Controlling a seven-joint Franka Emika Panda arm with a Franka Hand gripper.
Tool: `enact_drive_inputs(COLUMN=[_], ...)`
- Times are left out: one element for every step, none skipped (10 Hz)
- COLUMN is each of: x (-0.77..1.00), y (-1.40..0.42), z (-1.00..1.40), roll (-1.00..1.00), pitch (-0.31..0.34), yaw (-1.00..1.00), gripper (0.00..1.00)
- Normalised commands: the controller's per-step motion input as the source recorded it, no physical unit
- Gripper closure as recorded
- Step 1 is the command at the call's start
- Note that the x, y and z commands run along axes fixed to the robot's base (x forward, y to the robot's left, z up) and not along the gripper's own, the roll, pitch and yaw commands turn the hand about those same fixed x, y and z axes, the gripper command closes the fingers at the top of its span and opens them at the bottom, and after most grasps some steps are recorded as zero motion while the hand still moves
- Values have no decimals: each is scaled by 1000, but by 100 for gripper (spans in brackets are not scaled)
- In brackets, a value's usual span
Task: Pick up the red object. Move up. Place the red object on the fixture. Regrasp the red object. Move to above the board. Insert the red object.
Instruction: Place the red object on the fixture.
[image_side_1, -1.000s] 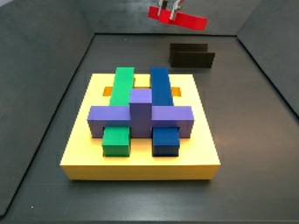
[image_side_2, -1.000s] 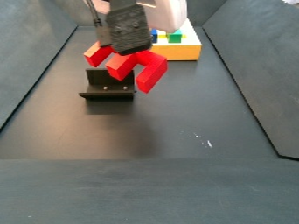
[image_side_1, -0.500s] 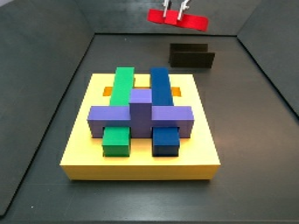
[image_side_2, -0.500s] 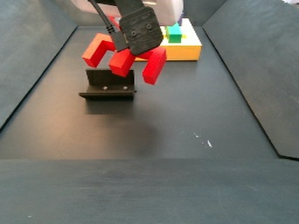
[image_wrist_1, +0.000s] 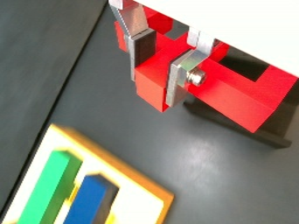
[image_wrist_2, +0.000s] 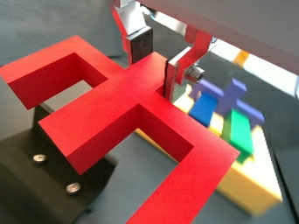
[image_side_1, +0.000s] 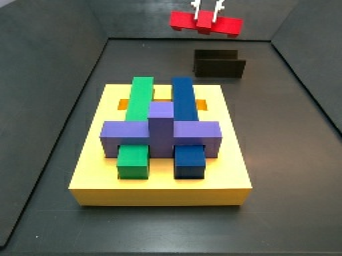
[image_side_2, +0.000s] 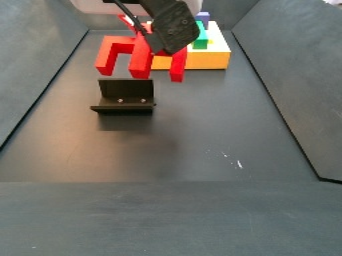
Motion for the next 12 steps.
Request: enact_drive_inputs(x=[131,183,297,406,457,557,651,717,751,783,551,514], y=[-189,-177,-137,-60,-46,-6,3,163,260,363,357,140], z=[-20,-63,-83,-26,-40,-100,-289,-320,-240,-143,-63,-34], roll=[-569,-563,-520,-446,-457,-483,-486,-443,-369,-283,-86,46], pitch=[471,414,357,331,329,331,314,320,363,409,343,280], yaw=[631,620,560,477,437,340,220,129,74,9,203,414], gripper=[100,100,100,100,100,100,100,100,100,100,100,100])
